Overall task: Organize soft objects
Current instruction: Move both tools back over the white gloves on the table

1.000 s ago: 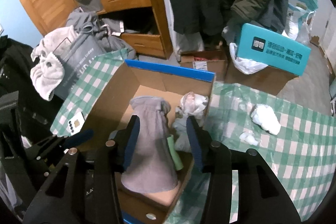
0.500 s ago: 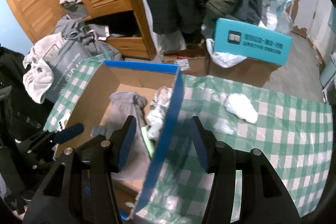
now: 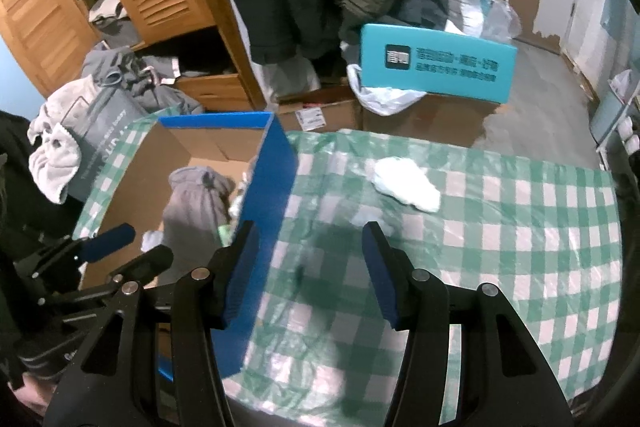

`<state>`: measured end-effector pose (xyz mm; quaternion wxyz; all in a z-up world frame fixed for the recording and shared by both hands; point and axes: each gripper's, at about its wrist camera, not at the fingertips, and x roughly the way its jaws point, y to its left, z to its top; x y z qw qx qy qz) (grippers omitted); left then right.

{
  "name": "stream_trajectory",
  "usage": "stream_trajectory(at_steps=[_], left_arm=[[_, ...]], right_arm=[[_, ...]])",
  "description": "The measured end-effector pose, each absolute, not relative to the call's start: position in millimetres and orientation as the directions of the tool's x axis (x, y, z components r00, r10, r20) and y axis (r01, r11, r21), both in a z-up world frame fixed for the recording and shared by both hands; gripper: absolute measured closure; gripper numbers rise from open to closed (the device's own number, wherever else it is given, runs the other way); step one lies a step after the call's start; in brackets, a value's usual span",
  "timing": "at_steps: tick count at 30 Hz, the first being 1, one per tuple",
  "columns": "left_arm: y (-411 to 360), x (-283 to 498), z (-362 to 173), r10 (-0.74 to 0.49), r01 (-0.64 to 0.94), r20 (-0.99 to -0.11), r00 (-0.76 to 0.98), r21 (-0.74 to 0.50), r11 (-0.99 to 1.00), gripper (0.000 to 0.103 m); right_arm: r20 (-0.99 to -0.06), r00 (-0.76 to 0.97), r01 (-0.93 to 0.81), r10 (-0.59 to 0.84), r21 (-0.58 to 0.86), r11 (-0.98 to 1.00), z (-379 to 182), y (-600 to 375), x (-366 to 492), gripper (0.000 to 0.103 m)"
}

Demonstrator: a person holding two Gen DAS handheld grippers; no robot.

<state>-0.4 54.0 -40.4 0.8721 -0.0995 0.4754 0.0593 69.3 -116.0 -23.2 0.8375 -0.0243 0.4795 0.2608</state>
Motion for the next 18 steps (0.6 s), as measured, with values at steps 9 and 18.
stream_trajectory(at_steps=[9,18], left_arm=[[25.7,8.6,-40.6,-0.01,-0.152,-0.846,0.533,-0.108,0.982,0.047],[0.0,16.3,-41.2,-0.017,-0.107,-0.847,0.531,-0.087,0.99,0.043]], right_arm=[[-0.824,0.423,-0.419,0.376,0.189,0.888,-31.6,-152.4,69.7,0.049],[-0.827,0.435,-0.377,0.356,0.191,0.906,-37.8,-183.7,74.2,0.048]])
